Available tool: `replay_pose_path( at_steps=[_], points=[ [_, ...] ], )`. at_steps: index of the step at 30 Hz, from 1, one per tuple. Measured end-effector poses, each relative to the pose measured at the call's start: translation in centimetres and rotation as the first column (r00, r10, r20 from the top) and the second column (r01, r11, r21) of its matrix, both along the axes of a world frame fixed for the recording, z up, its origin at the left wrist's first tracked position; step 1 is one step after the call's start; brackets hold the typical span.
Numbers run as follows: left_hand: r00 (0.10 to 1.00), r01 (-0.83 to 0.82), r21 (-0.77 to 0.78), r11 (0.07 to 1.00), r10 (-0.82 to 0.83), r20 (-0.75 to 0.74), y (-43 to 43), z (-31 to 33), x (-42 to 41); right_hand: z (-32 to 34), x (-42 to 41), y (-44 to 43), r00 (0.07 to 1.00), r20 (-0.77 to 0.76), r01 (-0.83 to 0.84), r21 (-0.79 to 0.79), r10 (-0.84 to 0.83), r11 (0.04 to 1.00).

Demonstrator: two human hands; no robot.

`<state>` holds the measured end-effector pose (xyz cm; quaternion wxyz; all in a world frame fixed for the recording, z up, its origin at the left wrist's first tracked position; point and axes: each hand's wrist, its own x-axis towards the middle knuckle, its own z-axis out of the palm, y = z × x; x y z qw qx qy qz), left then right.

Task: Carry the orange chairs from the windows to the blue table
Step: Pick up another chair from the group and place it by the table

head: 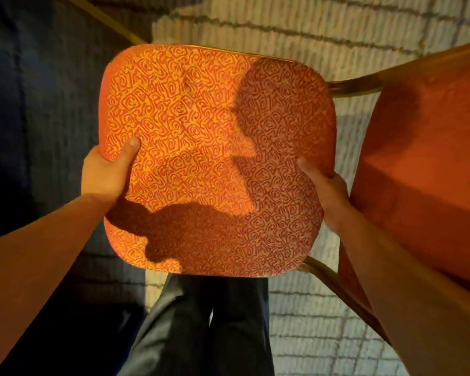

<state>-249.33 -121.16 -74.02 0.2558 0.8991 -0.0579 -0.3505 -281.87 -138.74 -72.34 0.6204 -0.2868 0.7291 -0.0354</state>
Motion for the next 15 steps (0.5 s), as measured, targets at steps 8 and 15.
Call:
replay_pose_path(
  at_steps=[8,15],
  points=[
    [1.000,-0.001,-0.006,1.000,0.001,0.007,0.8,-1.4,-1.2,-1.5,-0.9,0.3,0.997,-0.062,-0.037,0.027,0.038,0.999],
    [0.997,-0.075,0.073,0.994,0.074,0.011,0.6,-1.0,-2.1,-1.2,-0.3,1.1,0.969,-0.218,-0.131,-0.052,0.117,0.990]
  ],
)
